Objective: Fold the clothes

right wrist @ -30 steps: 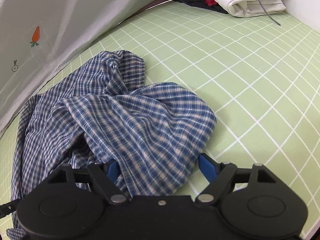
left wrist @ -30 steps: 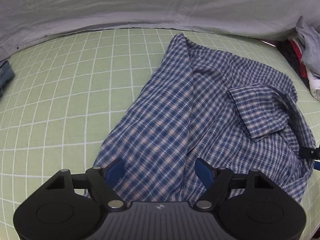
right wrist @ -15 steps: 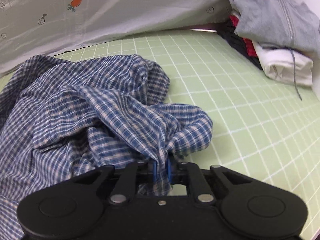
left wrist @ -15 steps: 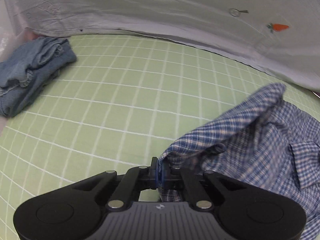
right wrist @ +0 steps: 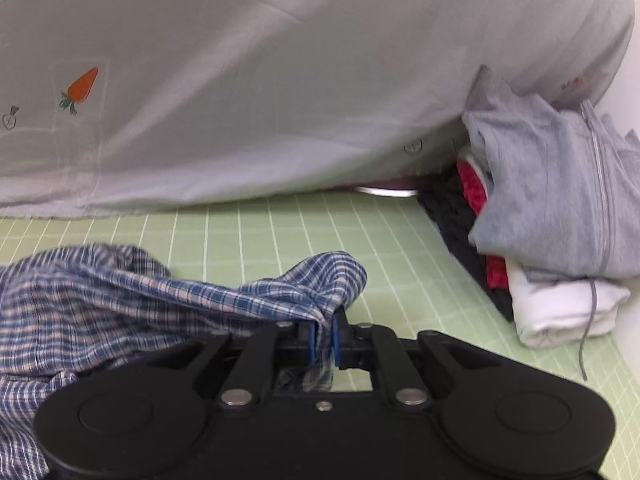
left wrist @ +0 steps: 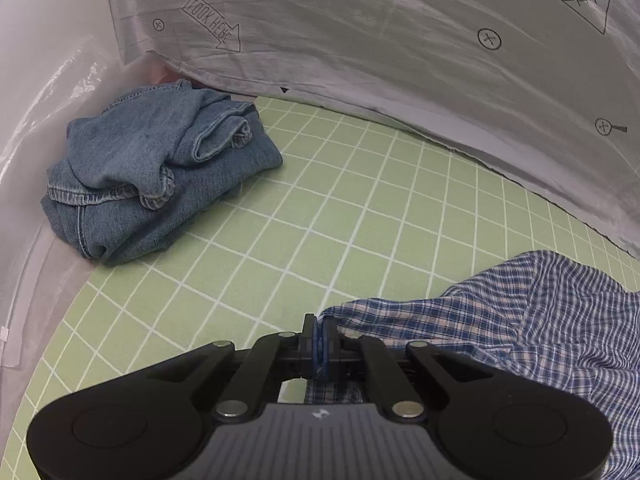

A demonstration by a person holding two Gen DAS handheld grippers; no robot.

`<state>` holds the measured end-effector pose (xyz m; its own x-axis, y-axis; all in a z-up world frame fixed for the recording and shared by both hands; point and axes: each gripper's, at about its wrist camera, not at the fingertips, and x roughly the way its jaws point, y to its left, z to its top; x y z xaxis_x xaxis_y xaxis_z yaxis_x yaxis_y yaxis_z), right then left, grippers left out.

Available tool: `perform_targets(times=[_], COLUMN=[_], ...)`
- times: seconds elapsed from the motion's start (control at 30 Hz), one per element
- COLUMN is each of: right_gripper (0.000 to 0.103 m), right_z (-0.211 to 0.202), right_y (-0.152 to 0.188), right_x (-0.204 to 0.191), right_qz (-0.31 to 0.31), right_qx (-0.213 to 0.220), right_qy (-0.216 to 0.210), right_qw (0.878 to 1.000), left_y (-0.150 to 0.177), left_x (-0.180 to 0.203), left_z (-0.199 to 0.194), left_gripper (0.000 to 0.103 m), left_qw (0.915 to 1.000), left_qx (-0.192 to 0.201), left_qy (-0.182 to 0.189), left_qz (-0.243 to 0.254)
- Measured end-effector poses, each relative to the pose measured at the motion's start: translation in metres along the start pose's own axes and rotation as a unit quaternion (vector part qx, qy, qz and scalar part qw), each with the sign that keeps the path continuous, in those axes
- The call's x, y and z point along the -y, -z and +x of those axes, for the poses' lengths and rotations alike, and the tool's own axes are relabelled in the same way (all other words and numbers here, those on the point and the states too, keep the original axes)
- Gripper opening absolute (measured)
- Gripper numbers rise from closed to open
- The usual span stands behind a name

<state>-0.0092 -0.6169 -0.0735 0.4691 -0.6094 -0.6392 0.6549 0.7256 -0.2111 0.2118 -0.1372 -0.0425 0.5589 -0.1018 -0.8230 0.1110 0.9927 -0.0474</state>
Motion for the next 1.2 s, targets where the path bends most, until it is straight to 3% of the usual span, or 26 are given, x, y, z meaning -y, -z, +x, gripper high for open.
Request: perform_targets(times=[0.1, 0.13, 0.17, 0.2, 0.23, 0.37, 0.63, 0.8, 1.0, 1.1, 1.2], right_gripper=[0.009, 0.023, 0.036, 0.064, 0.082, 0.099, 0.103, 0.103, 0.103, 0.103, 0.103], right_z=[0.003, 0.002, 0.002, 0.001, -0.004, -0.037, -0.098, -0.137, -0.174, -0.186, -0.198], right_y=[-0.023, -0.027, -0.028, -0.029, -0.025, 0.018, 0.113, 0.149, 0.17, 0.18, 0.192], right_x=[-0.009, -0.011, -0.014, -0.016, -0.02, -0.043, -0.088, -0.122, -0.167, -0.203, -0.234], right_qz=[0.002, 0.01, 0.019, 0.028, 0.033, 0.036, 0.053, 0.026, 0.035, 0.013, -0.012], right_qx=[0.037, 0.036, 0.026, 0.017, 0.011, -0.009, -0.084, -0.082, -0.071, -0.088, -0.084], right_qy=[0.007, 0.007, 0.009, 0.011, 0.014, -0.005, -0.08, -0.102, -0.135, -0.169, -0.172], right_qw=[0.999, 0.999, 0.999, 0.999, 0.999, 0.999, 0.992, 0.991, 0.988, 0.982, 0.981], left_y=[-0.005, -0.003, 0.0, 0.004, 0.01, 0.043, 0.117, 0.16, 0.166, 0.166, 0.167], left_x=[-0.004, -0.003, -0.004, -0.004, -0.005, -0.01, -0.024, -0.034, -0.056, -0.065, -0.073], left_z=[0.0, -0.002, -0.003, -0.006, -0.011, -0.032, -0.061, -0.076, -0.084, -0.086, -0.087], left_gripper=[0.013, 0.021, 0.04, 0.056, 0.062, 0.086, 0.09, 0.09, 0.092, 0.092, 0.092], left_qw=[0.9998, 0.9997, 0.9995, 0.9993, 0.9991, 0.9987, 0.9958, 0.99, 0.987, 0.9866, 0.9861], left_qx=[0.007, 0.005, 0.003, 0.001, 0.002, -0.011, -0.073, -0.108, -0.1, -0.096, -0.098], left_qy=[-0.009, -0.015, -0.02, -0.024, -0.025, -0.032, -0.047, -0.051, -0.034, -0.011, 0.003], left_qz=[-0.016, -0.02, -0.024, -0.028, -0.033, -0.038, 0.027, 0.074, 0.121, 0.131, 0.134])
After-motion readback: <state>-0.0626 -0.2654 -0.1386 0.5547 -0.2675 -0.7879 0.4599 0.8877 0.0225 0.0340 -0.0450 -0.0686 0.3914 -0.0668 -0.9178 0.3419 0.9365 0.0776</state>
